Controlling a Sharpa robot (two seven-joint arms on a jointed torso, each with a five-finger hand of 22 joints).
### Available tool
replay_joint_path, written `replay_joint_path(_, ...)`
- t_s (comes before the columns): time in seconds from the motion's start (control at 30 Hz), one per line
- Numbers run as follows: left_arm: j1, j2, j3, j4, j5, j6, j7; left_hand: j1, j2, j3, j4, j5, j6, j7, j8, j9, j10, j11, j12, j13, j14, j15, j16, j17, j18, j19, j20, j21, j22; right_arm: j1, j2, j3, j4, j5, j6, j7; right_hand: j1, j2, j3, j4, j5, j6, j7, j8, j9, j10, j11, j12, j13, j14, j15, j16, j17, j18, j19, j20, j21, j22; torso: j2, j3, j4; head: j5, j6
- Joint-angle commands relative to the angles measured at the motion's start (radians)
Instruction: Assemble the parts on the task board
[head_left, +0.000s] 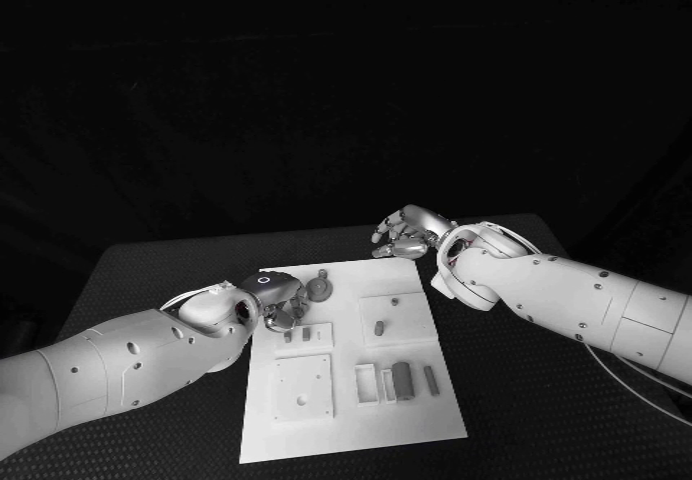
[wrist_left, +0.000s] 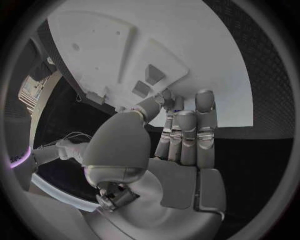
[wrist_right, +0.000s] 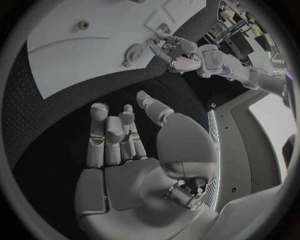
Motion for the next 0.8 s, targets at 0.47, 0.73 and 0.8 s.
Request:
replay_joint_path(0.47,0.000,-0.003,0.001,0.003,0.011,-0.010,-0.004,-0.004,-0.032,-0.016,0.002,-0.010,-0.062,-0.008,-0.020,-0.009,-0.030,0.009,-0.001,-0.003,-0.008,0.013,-0.004,-0.002,0.124,0.003,0.016,-0.012,0.016,0.000,-0.002,0.000,0.000,-0.002,0.007,0.004,-0.008,-0.003,0.000,0.007,-0.005,-0.001,0.005,-0.006,0.001,-0.001,0.005,0.005,-0.001,-0.002,0.005,-0.005,-0.002,0.029,0.006,-0.002,-0.006,0.017,0.000,0.0008,-0.0001,0.002,0.003)
replay_joint_path(0.73,0.000,-0.019,0.001,-0.006,0.011,-0.009,-0.009,-0.001,-0.033,-0.016,0.002,-0.010,-0.059,-0.009,-0.015,-0.007,-0.034,0.010,-0.001,-0.004,-0.010,0.014,-0.003,-0.002,0.125,0.002,0.018,-0.013,0.017,0.000,-0.005,0.000,-0.004,-0.002,0.006,0.005,-0.007,-0.003,0.000,0.007,-0.005,-0.002,0.005,-0.006,0.001,-0.001,0.005,0.005,-0.001,-0.002,0.005,-0.005,-0.002,0.029,0.006,-0.002,-0.006,0.017,0.000,0.0007,-0.0007,0.002,0.005)
replay_joint_path(0.8,0.001,-0.027,0.001,-0.007,0.011,-0.014,-0.012,0.000,-0.035,-0.016,0.002,-0.010,-0.057,-0.008,-0.013,-0.006,-0.036,0.011,-0.002,-0.004,-0.011,0.014,-0.003,-0.002,0.126,0.001,0.018,-0.014,0.017,0.000,-0.008,0.000,-0.005,-0.001,0.003,0.006,-0.007,-0.003,0.000,0.007,-0.005,-0.002,0.005,-0.006,0.001,-0.002,0.005,0.005,-0.001,-0.002,0.005,-0.005,-0.002,0.029,0.006,-0.002,-0.006,0.017,0.000,0.0004,-0.0005,0.001,0.006)
